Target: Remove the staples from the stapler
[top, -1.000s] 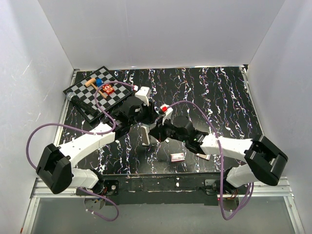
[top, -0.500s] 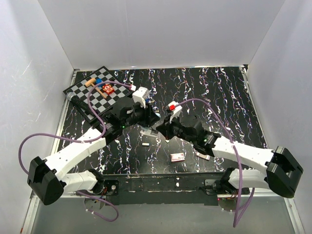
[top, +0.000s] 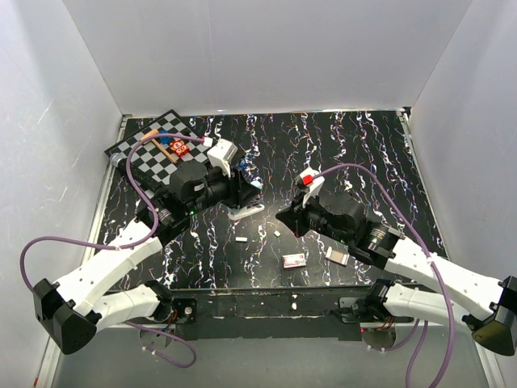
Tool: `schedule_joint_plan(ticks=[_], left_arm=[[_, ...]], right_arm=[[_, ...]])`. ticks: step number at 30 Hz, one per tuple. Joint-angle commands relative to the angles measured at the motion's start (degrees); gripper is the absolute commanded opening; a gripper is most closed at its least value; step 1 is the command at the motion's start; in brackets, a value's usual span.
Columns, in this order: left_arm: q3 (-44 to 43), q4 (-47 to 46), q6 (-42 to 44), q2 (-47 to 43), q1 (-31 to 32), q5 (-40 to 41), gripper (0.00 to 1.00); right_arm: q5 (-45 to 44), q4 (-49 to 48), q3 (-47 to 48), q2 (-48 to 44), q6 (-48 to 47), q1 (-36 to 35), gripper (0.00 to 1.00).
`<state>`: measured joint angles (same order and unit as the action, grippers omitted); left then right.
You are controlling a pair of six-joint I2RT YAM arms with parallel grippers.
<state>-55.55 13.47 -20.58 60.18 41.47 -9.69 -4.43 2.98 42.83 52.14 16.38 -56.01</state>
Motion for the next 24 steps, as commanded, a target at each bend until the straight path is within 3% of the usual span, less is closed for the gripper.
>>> schedule_joint_plan(ticks=[1, 10, 24], left_arm=[[-2.90, -1.69, -0.51, -2.00, 0.10, 0.55, 0.00], [-3.34, -3.10, -2.27, -4.72, 0.10, -2.87, 0.00], [-3.34, -4.86, -4.82, -8.68, 0.10, -12.54, 0.00]], right_arm=[[2.92, 3.44, 1.56, -0.81, 2.07, -0.86, 0.01], [10.93, -2.36, 2.17, 1.56, 10.07, -2.44, 0.01], [15.06, -8.34, 6.83, 4.20, 10.52, -2.53, 0.01]])
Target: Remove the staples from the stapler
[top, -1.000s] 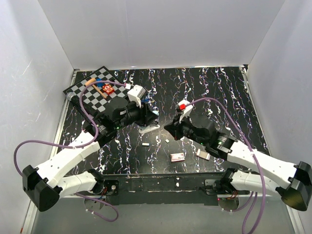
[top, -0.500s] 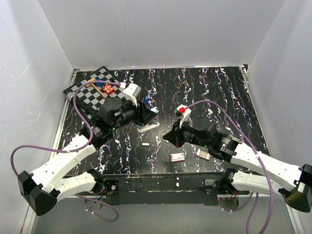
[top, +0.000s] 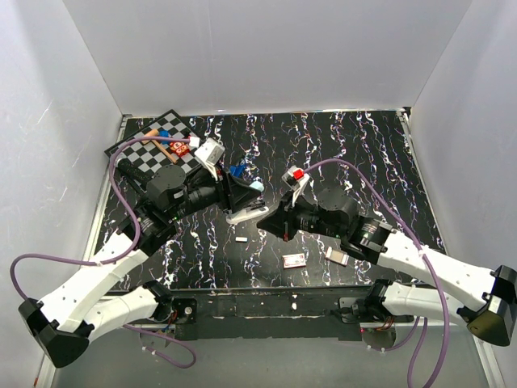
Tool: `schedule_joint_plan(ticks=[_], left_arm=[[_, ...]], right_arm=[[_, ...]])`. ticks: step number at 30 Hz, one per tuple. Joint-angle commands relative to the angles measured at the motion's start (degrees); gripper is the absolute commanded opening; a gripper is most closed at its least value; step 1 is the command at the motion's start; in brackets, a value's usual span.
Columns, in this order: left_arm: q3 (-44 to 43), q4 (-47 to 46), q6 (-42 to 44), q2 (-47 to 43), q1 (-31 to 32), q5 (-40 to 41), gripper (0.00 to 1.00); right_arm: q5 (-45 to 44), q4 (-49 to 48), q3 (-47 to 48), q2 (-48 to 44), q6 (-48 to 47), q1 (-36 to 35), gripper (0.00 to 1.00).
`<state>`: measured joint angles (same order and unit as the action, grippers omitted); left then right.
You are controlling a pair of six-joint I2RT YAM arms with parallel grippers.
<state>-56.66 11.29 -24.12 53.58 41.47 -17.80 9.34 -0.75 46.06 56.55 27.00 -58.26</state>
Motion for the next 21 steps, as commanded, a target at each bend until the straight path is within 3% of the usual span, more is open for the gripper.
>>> schedule_joint_plan(ticks=[1, 21], left_arm=[[-2.05, -3.02, -1.37, -2.34, 0.10, -5.22, 0.00], [-0.02, -6.72, -0.67, -1.38, 0.10, -25.78, 0.00]], right_arm=[[1.12, -4.61, 3.77, -0.48, -0.28, -0.28, 0.01], [5.85, 0.05, 11.59, -5.23, -12.32, -0.28, 0.01]])
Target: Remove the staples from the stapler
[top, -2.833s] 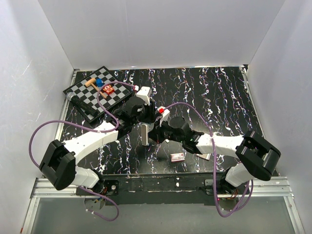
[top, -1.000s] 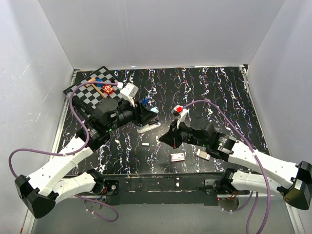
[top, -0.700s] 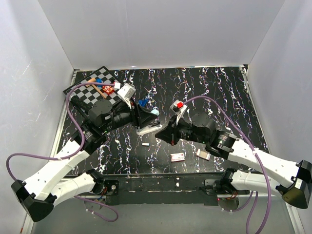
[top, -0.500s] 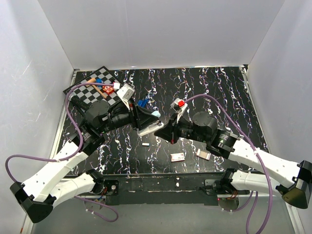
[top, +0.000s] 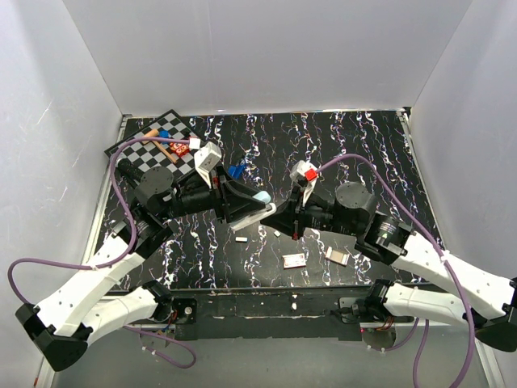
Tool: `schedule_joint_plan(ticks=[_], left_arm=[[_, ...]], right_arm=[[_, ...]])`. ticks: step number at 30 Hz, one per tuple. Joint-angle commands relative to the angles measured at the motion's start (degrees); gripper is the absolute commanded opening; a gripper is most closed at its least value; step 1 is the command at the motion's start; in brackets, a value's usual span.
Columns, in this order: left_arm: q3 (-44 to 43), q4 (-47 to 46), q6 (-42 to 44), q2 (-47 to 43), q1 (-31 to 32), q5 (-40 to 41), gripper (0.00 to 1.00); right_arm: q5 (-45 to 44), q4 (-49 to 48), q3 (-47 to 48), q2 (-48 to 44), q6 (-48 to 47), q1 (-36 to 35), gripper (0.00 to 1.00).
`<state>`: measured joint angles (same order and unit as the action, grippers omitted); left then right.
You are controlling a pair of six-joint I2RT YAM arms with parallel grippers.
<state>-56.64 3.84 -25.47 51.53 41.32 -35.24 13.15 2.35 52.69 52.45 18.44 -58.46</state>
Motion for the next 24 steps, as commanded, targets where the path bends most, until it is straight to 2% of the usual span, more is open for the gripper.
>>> schedule_joint_plan(ticks=[1, 9, 13, 18, 24], left_arm=[[0.13, 0.21, 0.69, 1.11, 0.25, -9.83, 0.00], [0.04, -1.81, 1.30, 3.58, 1.13, -21.17, 0.00], [-0.66, -1.81, 2.27, 5.42, 4.37, -24.16, 0.00], [-3.64, 3.45, 6.57, 9.19, 9.74, -24.08, 0.00], [-4.27, 4.95, 8.51, 7.98, 10.18, -20.49, 0.00]], right_arm=[[2.67, -2.79, 5.67, -0.86, -4.19, -0.08, 0.01], [8.64, 0.81, 15.33, 3.53, -9.99, -0.08, 0.01], [12.16, 2.92, 21.48, 7.75, -13.33, -0.08, 0.01], [14.89, 5.38, 26.93, 11.71, -15.97, -0.08, 0.01], [14.98, 7.41, 26.86, 10.93, -17.29, -0.08, 0.01]])
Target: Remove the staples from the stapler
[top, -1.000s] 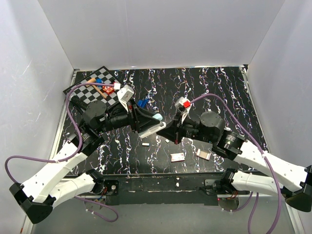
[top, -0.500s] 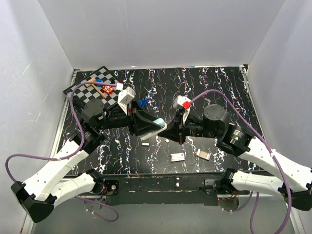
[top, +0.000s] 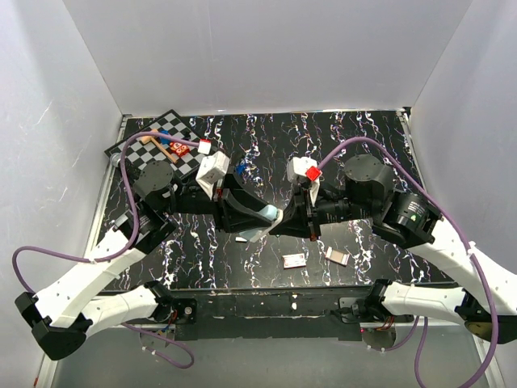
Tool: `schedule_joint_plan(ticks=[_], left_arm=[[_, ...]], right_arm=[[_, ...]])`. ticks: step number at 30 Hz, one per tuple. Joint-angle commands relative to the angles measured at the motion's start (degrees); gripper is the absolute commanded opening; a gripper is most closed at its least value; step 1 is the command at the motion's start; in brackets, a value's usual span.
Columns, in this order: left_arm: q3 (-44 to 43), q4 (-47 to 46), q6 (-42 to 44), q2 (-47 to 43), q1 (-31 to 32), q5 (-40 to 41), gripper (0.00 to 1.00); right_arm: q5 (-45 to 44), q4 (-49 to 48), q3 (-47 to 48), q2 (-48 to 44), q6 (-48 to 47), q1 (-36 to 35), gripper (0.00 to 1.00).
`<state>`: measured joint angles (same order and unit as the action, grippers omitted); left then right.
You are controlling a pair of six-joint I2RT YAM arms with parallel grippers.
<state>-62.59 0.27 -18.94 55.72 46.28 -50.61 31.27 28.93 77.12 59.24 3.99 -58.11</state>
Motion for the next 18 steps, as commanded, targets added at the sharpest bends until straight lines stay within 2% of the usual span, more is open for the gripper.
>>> schedule_joint_plan(ticks=[1, 8, 18], left_arm=[[1.68, 9.12, 2.41, 3.26, 5.22, -3.98, 0.00], [-0.16, 12.81, 5.05, 1.67, 5.22, 6.29, 0.00], [-3.24, 18.79, 6.98, 1.67, 5.22, 26.85, 0.00]], right_arm=[[-4.01, -19.26, 1.20, 3.52, -2.85, -0.43, 0.01], [-11.83, -17.51, -6.97, -3.34, -3.20, -0.34, 0.01], [-34.85, -11.97, -18.05, -12.65, 0.05, 1.24, 0.01]])
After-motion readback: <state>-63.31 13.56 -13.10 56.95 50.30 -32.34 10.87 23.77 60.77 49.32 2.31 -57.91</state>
